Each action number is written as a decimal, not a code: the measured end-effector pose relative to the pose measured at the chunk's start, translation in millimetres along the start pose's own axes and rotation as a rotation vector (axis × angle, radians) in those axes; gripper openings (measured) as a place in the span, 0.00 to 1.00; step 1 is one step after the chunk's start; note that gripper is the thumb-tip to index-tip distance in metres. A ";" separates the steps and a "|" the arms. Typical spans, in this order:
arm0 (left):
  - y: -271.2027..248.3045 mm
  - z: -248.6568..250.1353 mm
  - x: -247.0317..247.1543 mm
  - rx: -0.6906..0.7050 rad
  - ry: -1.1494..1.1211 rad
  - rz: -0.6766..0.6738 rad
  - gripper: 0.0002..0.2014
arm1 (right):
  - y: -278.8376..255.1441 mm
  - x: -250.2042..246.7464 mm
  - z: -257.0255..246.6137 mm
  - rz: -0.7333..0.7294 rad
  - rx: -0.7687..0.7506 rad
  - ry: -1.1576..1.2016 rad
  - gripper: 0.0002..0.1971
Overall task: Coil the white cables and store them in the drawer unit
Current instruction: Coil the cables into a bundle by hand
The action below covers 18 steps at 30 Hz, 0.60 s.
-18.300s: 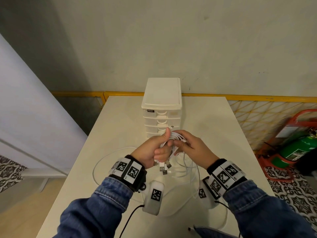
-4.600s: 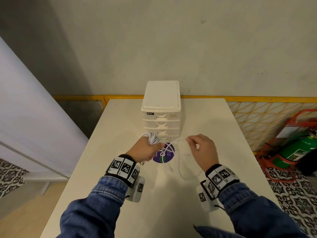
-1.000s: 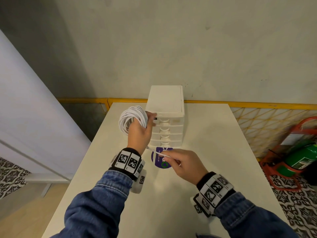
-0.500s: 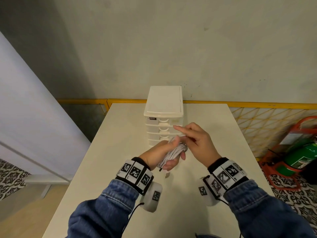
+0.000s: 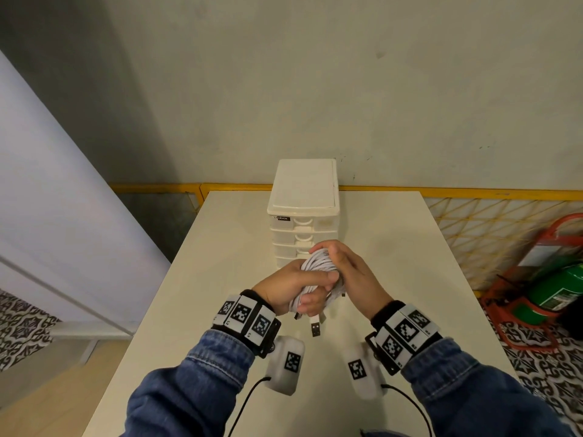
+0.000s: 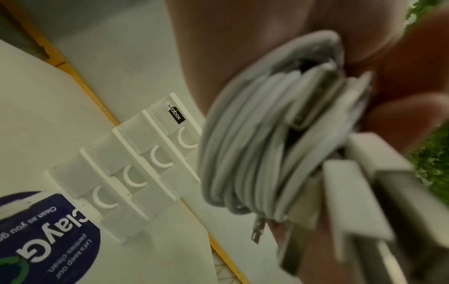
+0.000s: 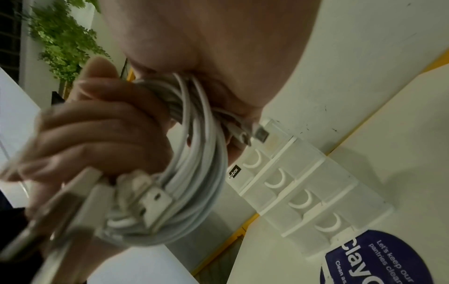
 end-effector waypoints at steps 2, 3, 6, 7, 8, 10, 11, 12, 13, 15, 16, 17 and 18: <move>0.6 1.9 6.2 0.009 -0.015 -0.026 0.10 | -0.5 -4.1 -1.2 0.063 -0.007 0.010 0.20; 1.2 2.6 8.8 0.014 -0.008 -0.036 0.10 | -1.0 -6.0 -1.0 0.089 0.000 0.024 0.20; 2.8 3.7 10.3 0.037 0.069 -0.033 0.15 | -2.6 -10.3 1.4 0.135 0.031 0.071 0.12; 3.2 3.5 8.5 0.049 0.089 -0.014 0.17 | -2.5 -11.5 2.6 0.144 0.036 0.062 0.11; 3.4 4.4 5.1 0.063 0.108 0.009 0.18 | -2.0 -12.8 2.6 0.152 0.036 0.046 0.10; 2.8 4.6 -4.4 0.077 0.132 0.090 0.17 | -2.6 -16.7 4.6 0.183 0.047 0.035 0.09; 2.6 3.8 -11.4 0.085 0.138 0.139 0.14 | -3.6 -19.7 5.6 0.205 0.052 0.035 0.08; 2.4 3.0 -18.2 0.095 0.134 0.181 0.11 | -4.8 -23.2 6.0 0.230 0.054 0.035 0.07; 1.9 3.6 -22.6 0.111 0.139 0.216 0.06 | -5.9 -26.8 6.2 0.255 0.054 0.037 0.06; 1.3 6.3 -30.0 0.151 0.150 0.291 0.08 | -7.4 -31.9 8.4 0.289 0.064 0.053 0.06; 1.7 6.7 -32.1 0.163 0.156 0.324 0.11 | -8.1 -33.3 9.5 0.300 0.072 0.076 0.08; 1.0 10.0 -32.0 0.188 0.160 0.355 0.12 | -8.9 -34.7 11.2 0.311 0.081 0.106 0.10; -0.3 15.0 -32.2 0.223 0.173 0.389 0.11 | -9.1 -35.4 10.9 0.316 0.084 0.133 0.13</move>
Point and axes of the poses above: each hand's wrist, its own y-axis towards the middle knuckle, its own x-axis out of the palm, z = x × y, the point moved 10 cm from there along y, towards the middle knuckle
